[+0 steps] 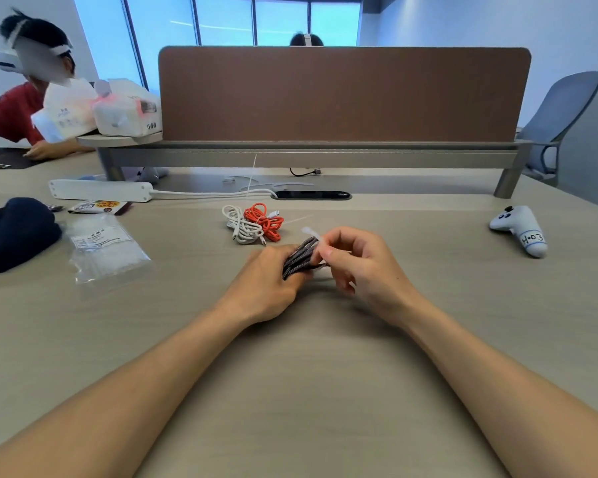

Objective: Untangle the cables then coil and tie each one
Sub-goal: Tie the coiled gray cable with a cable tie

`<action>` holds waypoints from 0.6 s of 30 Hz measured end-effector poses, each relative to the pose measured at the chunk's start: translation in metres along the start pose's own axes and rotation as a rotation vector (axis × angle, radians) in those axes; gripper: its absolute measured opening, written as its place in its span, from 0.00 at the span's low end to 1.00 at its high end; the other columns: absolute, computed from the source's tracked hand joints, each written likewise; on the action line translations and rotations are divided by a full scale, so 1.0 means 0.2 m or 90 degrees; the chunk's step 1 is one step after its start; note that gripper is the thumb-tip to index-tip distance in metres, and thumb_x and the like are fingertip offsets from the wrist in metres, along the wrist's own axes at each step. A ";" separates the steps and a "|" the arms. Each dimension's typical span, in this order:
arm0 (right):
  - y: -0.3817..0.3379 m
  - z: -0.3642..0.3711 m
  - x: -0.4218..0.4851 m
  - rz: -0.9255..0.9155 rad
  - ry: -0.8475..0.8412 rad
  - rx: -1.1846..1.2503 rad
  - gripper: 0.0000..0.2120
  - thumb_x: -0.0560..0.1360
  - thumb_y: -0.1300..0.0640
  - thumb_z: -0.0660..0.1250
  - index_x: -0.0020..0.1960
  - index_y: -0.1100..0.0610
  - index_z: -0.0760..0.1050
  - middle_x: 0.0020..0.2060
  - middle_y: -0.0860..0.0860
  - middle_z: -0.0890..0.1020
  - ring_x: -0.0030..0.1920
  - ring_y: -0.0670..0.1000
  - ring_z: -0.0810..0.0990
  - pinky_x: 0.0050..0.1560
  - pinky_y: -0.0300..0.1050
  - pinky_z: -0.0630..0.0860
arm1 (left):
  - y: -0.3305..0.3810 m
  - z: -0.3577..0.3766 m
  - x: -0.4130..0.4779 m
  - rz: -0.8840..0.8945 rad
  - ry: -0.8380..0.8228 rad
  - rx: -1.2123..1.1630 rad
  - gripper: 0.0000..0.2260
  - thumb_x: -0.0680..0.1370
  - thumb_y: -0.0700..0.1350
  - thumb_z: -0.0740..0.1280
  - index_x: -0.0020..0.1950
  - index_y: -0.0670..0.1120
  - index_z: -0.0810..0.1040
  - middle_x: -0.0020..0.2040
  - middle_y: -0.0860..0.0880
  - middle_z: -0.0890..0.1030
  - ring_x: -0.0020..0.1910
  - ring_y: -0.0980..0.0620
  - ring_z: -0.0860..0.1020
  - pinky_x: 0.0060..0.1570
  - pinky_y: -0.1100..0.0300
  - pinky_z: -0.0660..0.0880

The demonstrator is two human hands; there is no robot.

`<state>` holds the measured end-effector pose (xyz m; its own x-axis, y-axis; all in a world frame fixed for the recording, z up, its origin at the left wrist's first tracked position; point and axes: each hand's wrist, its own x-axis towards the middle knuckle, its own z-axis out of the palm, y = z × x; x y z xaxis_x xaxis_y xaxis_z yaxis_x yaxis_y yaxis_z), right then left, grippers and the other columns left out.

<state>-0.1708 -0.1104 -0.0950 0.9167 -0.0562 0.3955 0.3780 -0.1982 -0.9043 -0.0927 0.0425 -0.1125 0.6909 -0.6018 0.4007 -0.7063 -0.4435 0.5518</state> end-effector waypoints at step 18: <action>0.01 0.03 -0.01 0.066 -0.074 0.006 0.09 0.80 0.63 0.60 0.43 0.57 0.74 0.28 0.53 0.77 0.20 0.47 0.65 0.21 0.37 0.61 | -0.02 0.01 -0.01 0.081 0.079 0.099 0.04 0.75 0.42 0.65 0.48 0.48 0.75 0.44 0.46 0.82 0.44 0.42 0.78 0.37 0.55 0.70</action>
<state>-0.1707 -0.1051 -0.0976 0.9596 0.0371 0.2790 0.2809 -0.1881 -0.9411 -0.0920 0.0439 -0.1162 0.6015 -0.5777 0.5518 -0.7976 -0.4722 0.3752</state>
